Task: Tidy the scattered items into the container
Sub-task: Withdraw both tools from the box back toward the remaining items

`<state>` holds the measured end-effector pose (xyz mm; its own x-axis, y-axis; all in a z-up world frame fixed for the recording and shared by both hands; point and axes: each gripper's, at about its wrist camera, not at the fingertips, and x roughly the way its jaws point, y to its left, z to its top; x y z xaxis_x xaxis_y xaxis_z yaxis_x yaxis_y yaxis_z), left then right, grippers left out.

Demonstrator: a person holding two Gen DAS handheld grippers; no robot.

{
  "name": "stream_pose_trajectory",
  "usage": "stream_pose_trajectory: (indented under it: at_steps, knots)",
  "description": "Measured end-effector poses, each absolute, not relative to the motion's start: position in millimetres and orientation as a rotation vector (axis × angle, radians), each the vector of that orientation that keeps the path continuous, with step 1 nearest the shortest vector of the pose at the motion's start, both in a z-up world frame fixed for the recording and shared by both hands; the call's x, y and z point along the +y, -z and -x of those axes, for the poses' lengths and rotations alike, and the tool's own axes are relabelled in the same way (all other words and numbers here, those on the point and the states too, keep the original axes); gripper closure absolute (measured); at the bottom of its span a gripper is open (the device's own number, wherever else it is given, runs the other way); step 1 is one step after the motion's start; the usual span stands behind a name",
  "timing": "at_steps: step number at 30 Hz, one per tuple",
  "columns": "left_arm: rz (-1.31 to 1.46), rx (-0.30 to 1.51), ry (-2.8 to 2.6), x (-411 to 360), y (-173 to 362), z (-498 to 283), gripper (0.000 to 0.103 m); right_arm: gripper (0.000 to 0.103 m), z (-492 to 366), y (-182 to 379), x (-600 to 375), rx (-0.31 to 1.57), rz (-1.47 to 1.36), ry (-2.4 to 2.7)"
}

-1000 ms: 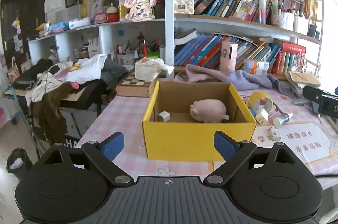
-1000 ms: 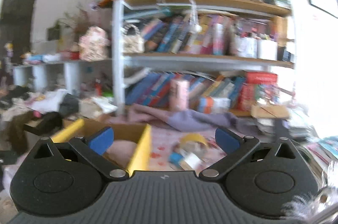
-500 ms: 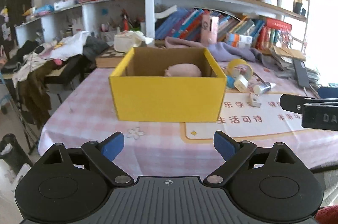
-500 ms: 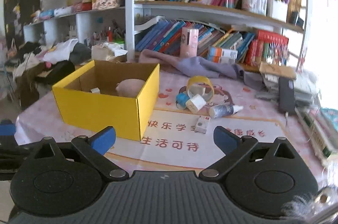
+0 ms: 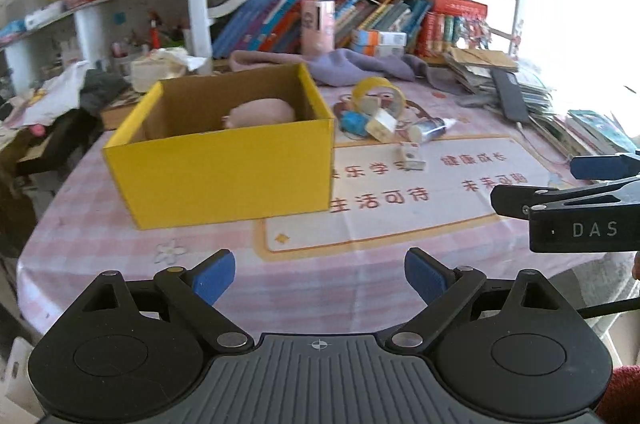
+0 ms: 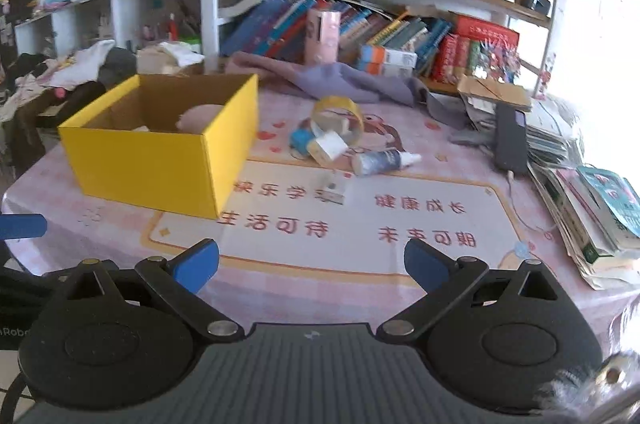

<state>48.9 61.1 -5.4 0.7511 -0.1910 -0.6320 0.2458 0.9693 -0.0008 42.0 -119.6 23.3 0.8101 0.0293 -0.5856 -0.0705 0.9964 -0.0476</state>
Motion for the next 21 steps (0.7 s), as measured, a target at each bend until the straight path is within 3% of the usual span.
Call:
stream_pose_trajectory:
  at_steps: [21]
  knots:
    - [-0.164, 0.72, 0.437, -25.5, 20.3, -107.2, 0.011, 0.002, -84.6, -9.2, -188.5, 0.681, 0.04, 0.054]
